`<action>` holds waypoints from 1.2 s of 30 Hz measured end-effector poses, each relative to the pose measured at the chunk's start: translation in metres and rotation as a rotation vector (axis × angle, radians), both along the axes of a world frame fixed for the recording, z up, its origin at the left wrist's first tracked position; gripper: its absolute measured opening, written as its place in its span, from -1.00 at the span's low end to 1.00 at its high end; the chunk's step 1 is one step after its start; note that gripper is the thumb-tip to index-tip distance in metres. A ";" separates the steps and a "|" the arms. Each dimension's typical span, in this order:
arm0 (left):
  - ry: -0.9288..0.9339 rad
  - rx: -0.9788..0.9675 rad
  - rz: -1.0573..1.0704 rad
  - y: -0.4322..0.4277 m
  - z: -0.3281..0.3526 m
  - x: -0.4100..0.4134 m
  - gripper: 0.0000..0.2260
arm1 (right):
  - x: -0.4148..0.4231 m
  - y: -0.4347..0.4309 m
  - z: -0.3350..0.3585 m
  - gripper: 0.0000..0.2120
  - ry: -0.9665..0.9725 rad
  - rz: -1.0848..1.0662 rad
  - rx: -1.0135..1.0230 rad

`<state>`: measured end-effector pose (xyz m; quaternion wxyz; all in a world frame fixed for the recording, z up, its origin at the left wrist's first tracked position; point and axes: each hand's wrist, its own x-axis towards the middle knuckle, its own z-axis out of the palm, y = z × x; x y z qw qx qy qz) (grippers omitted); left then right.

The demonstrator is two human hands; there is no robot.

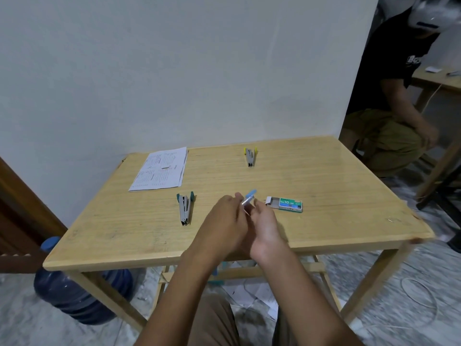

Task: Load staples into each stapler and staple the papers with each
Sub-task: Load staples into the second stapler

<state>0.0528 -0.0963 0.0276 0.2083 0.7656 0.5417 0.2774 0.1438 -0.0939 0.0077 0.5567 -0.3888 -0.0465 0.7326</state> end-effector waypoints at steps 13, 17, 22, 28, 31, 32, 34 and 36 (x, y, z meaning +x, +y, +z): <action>-0.457 -0.198 0.063 0.022 0.004 -0.011 -0.72 | 0.019 0.012 -0.007 -0.70 0.062 -0.225 0.047; -1.183 -0.660 0.089 0.029 -0.017 -0.018 -0.73 | 0.041 0.022 0.001 -0.72 -0.680 -0.075 0.194; -1.417 -0.897 -0.005 0.030 -0.039 -0.022 -0.70 | 0.048 0.050 0.009 -0.70 -1.321 0.204 0.336; -1.512 -0.905 -0.038 0.036 -0.043 -0.025 -0.64 | 0.058 0.070 0.011 -0.70 -1.601 0.567 0.404; -1.508 -0.902 -0.047 0.037 -0.043 -0.025 -0.61 | 0.064 0.072 0.009 -0.73 -1.637 0.573 0.450; -1.511 -0.903 -0.048 0.037 -0.043 -0.025 -0.61 | 0.066 0.073 0.008 -0.74 -1.624 0.561 0.463; -1.521 -0.906 -0.051 0.038 -0.045 -0.026 -0.62 | 0.072 0.073 0.008 -0.75 -1.553 0.507 0.482; -1.533 -0.905 -0.051 0.039 -0.046 -0.027 -0.61 | 0.083 0.072 0.011 -0.79 -1.447 0.410 0.484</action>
